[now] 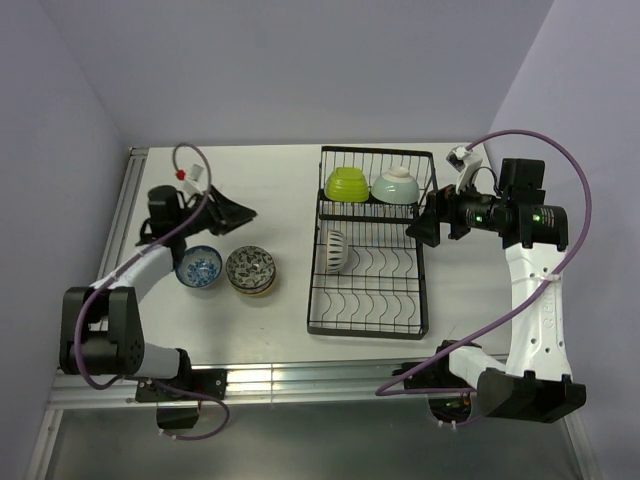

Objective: Load the bowls into the dish rack

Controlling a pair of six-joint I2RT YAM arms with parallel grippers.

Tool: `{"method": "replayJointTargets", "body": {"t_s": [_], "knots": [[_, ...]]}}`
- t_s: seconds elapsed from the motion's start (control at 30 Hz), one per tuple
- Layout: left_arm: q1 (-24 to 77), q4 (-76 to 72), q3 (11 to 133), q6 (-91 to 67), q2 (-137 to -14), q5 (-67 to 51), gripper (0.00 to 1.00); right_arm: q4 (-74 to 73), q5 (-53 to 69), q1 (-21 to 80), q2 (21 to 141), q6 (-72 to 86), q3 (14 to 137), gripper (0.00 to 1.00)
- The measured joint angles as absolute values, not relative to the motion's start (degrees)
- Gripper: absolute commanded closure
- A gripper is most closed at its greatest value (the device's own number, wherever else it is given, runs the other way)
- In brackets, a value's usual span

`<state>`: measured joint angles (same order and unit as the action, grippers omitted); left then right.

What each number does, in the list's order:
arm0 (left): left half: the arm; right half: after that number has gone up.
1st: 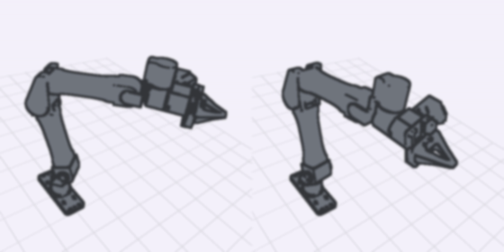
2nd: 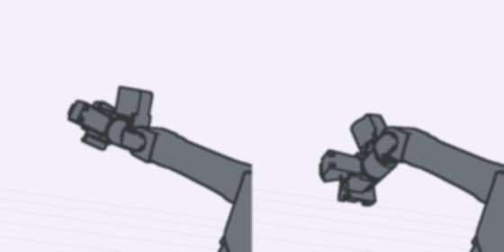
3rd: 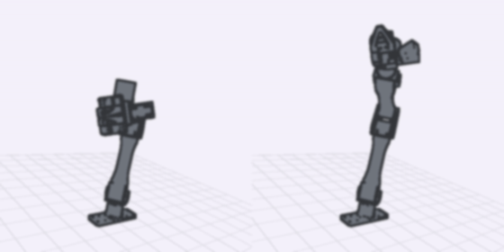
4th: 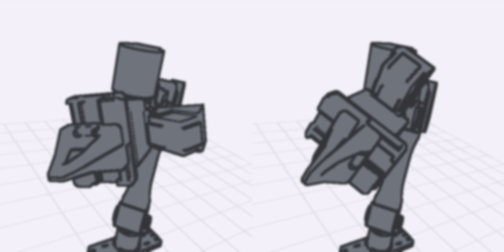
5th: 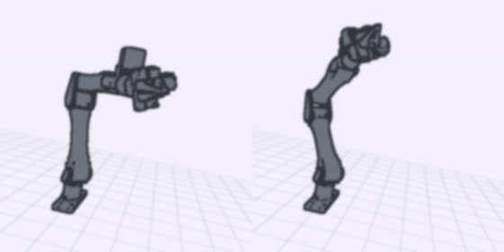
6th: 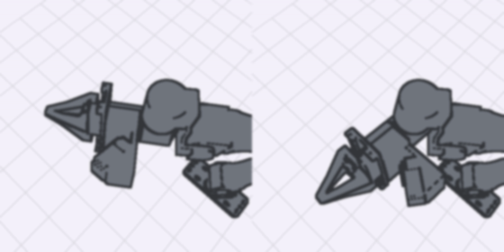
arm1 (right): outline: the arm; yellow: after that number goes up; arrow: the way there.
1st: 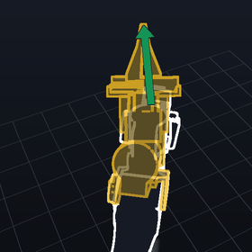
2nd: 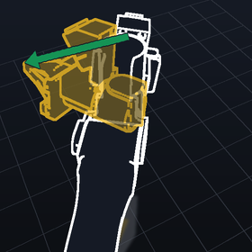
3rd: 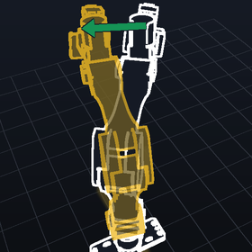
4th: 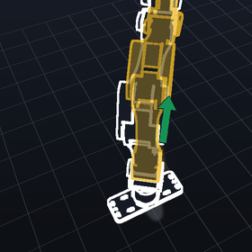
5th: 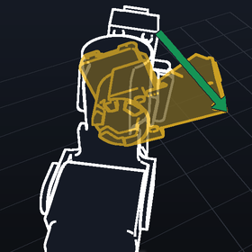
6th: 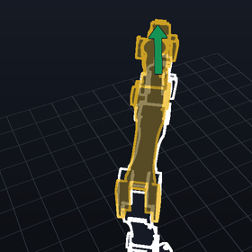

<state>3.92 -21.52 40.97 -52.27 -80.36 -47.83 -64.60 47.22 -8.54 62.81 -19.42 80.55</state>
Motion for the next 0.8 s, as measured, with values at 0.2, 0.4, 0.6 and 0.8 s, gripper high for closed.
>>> {"method": "replayJointTargets", "body": {"t_s": [0.2,0.4,0.6,0.8], "knots": [[-12.5,5.2,54.7,-33.0,-80.2,-53.5,0.53,-64.6,47.3,-8.5,62.4,-19.4,80.6,0.0],[-16.1,33.6,72.0,-0.1,-82.0,-54.6,0.44,-64.6,47.3,-8.5,62.3,-19.8,80.6,0.0],[-18.1,51.2,75.3,30.9,-82.0,-48.8,0.39,-64.6,47.2,-8.5,62.3,-20.3,80.6,0.0],[-19.2,63.0,70.5,63.1,-78.2,-43.7,0.29,-64.6,47.2,-8.5,61.6,-20.6,80.2,0.0]]}}
